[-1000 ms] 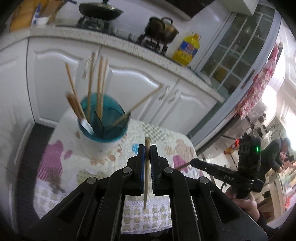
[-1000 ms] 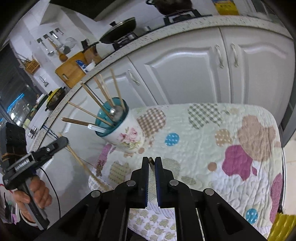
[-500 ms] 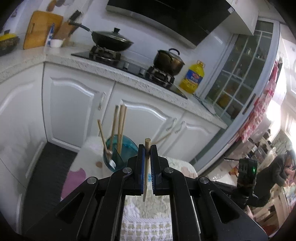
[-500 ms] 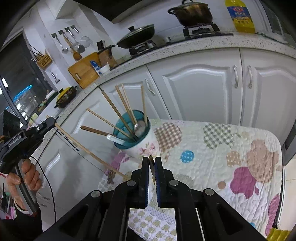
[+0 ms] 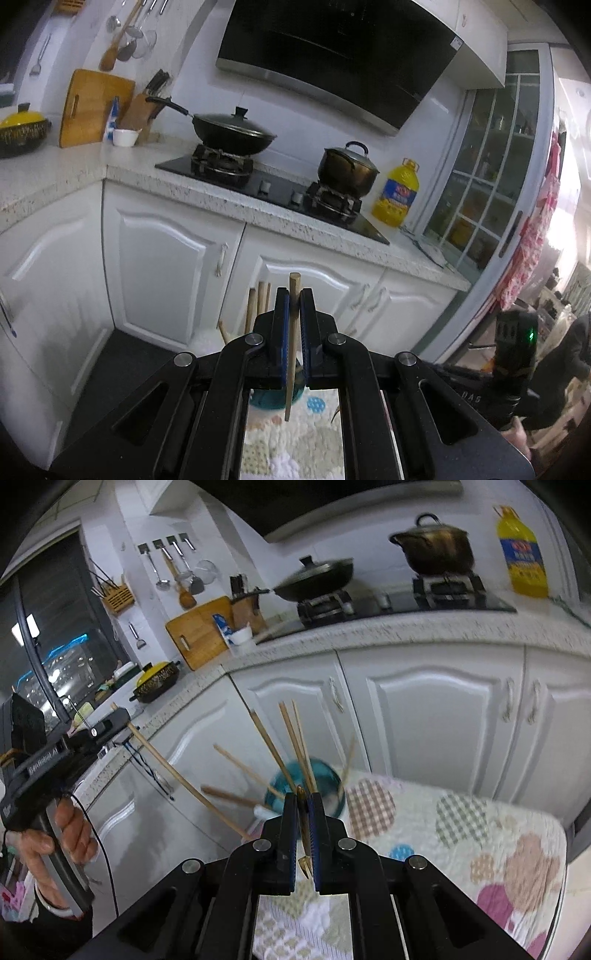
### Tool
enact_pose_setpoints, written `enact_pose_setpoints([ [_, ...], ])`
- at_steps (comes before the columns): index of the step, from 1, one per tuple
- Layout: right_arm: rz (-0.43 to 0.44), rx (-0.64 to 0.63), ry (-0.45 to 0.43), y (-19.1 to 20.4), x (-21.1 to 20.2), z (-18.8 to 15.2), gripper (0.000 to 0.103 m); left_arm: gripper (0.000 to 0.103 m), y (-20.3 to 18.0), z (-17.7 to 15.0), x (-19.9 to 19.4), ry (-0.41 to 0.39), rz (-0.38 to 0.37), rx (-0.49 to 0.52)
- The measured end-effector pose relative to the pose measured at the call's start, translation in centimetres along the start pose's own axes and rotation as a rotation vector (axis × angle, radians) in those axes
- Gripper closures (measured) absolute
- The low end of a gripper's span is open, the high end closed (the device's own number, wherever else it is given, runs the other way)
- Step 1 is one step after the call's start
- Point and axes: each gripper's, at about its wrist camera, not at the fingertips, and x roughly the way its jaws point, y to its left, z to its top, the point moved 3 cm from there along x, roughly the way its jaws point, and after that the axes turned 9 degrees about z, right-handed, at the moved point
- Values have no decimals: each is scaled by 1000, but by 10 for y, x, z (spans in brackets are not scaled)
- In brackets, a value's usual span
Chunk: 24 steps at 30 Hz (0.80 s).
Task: Organize utensils
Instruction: 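Lift and carry the chopstick over the holder with the left gripper while the right carries its chopstick there, then lower the chopstick into the holder and open the left gripper while the right releases its chopstick inside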
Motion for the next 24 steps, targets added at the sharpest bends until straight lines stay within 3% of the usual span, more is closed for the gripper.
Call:
enact_pose_setpoints([
  [8, -6, -38, -22, 5, 35, 48, 97, 99, -7, 3, 27, -42, 58, 31],
  [12, -20, -44, -13, 2, 61, 57, 97, 99, -9, -5, 45, -27, 73, 32],
  [24, -88, 6, 122, -38, 143, 24, 97, 99, -11, -52, 83, 66, 116, 59],
])
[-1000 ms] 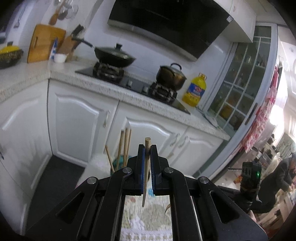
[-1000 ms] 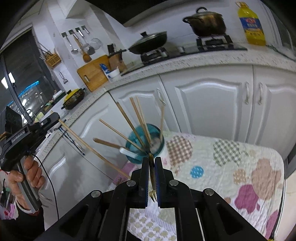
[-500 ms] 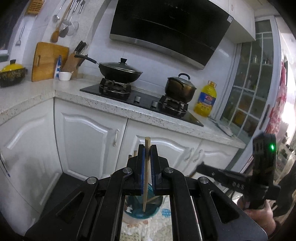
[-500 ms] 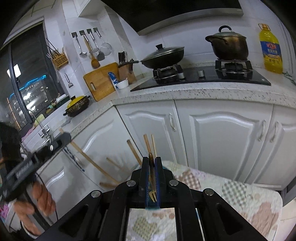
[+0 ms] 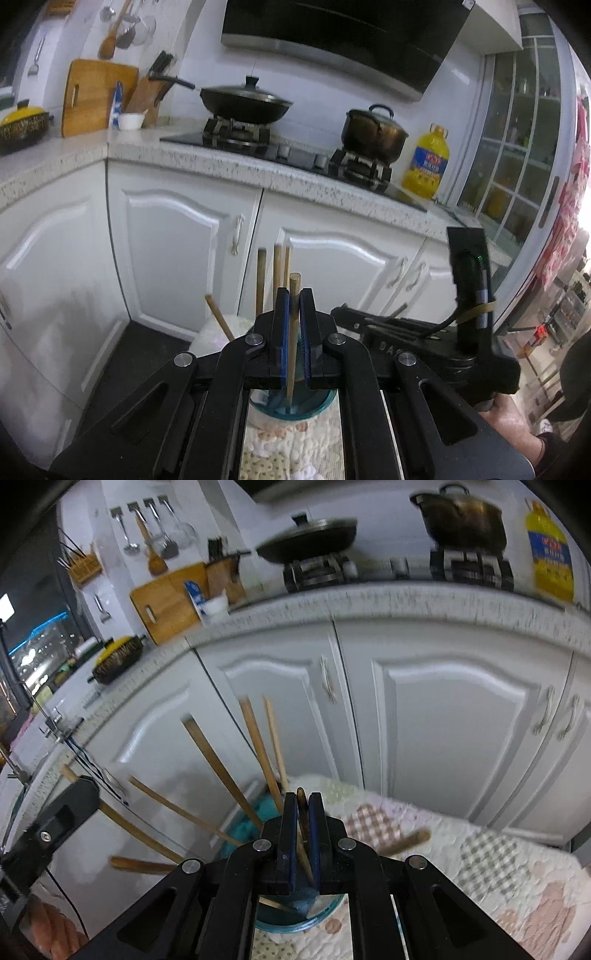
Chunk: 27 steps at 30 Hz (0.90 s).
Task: Organize utensils
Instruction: 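Lower the chopstick into the holder and open the left gripper while the right releases its chopstick inside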
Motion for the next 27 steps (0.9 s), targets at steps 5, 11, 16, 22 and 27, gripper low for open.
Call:
enact_pose_setpoints([
  [5, 13, 31, 63, -10, 15, -17, 97, 99, -2, -13, 9, 42, 0, 3],
  [11, 50, 48, 68, -11, 13, -25, 92, 99, -5, -21, 12, 72, 1, 7],
  [16, 78, 78, 47, -13, -1, -27, 89, 99, -1, -22, 12, 91, 13, -18],
  [22, 73, 71, 9, -8, -20, -30, 72, 94, 2, -22, 6, 97, 20, -27],
  [27, 66, 68, -5, -4, -30, -33, 72, 77, 2, -20, -6, 79, 31, -22],
])
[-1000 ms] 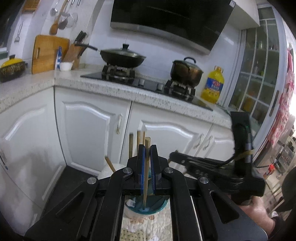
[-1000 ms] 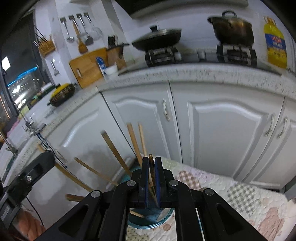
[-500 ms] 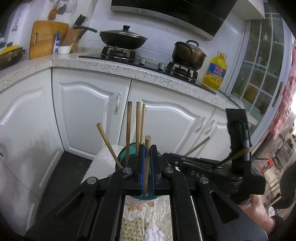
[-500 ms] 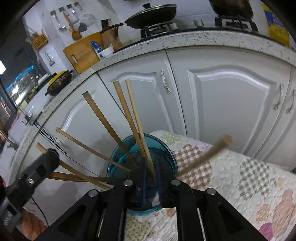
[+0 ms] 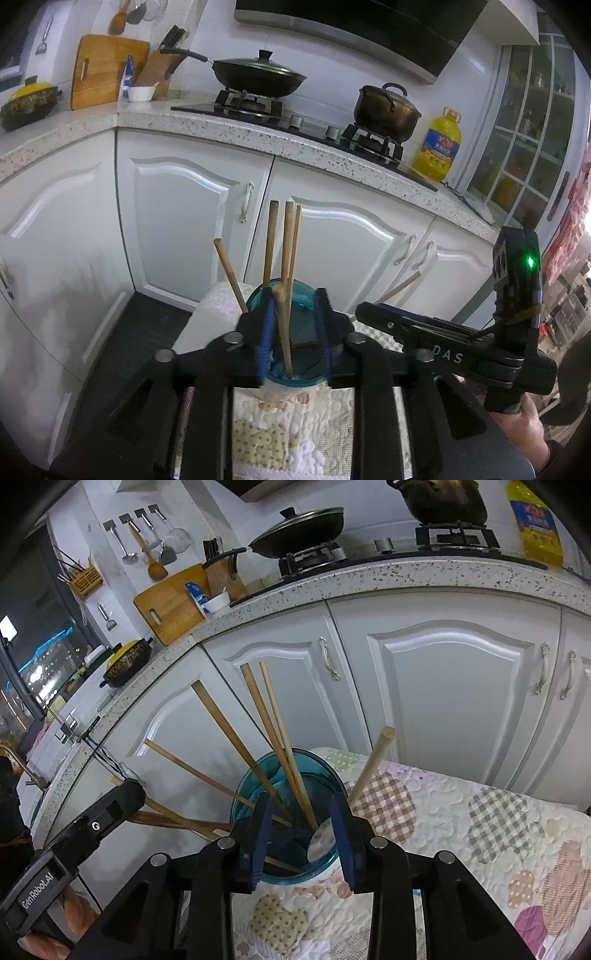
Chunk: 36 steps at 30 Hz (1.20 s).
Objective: Organize utensils
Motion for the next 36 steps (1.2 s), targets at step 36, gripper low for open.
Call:
enact_pose_setpoints([
  [36, -187, -132, -101, 60, -58, -58, 54, 54, 5, -31, -56, -43, 235, 74],
])
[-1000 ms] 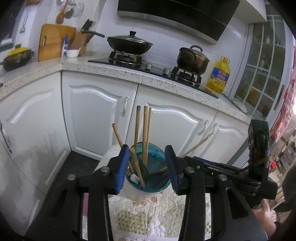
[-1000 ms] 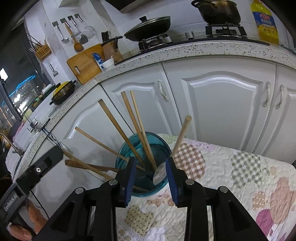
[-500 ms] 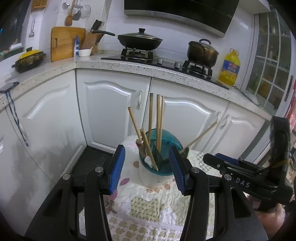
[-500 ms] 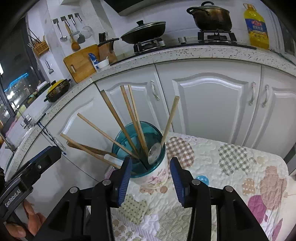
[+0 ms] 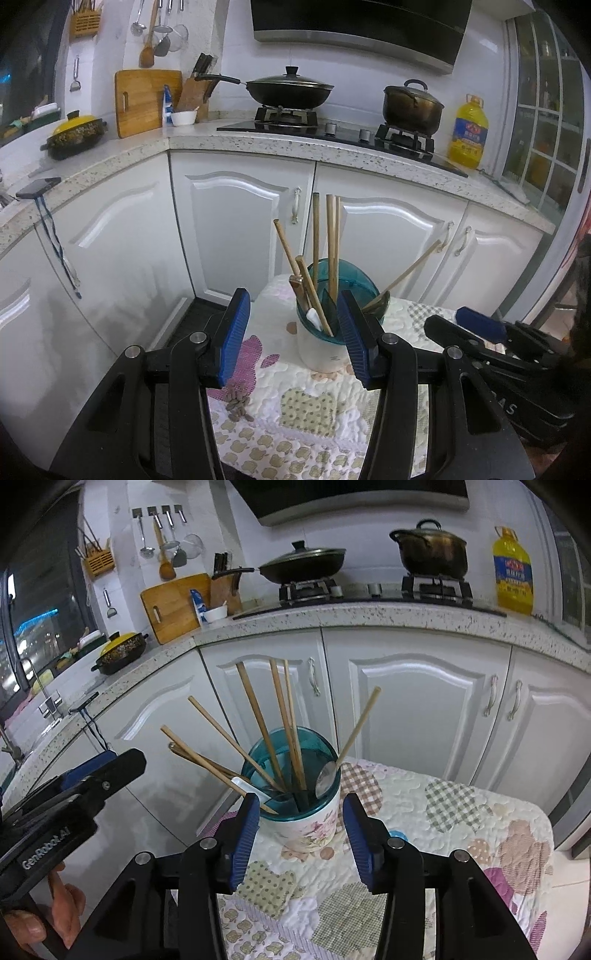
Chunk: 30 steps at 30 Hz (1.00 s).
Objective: Organize utensils
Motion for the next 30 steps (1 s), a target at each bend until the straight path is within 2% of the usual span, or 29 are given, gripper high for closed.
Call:
enact_pose_setpoints([
  [1, -6, -6, -5, 1, -2, 0, 48, 54, 0, 0, 0, -2, 2, 3],
  [3, -16, -17, -18, 4, -4, 0, 44, 54, 1, 0, -1, -7, 13, 8],
  [10, -19, -20, -8, 9, -4, -2, 44, 54, 3, -1, -4, -20, 39, 15],
  [12, -18, -19, -9, 9, -5, -3, 42, 54, 3, -1, -5, -24, 44, 19],
  [14, -21, -17, -9, 8, -5, -3, 36, 54, 2, -2, -6, -27, 50, 25],
  [30, -30, 9, 0, 2, -3, -9, 33, 54, 2, -4, -6, -38, 72, 26],
])
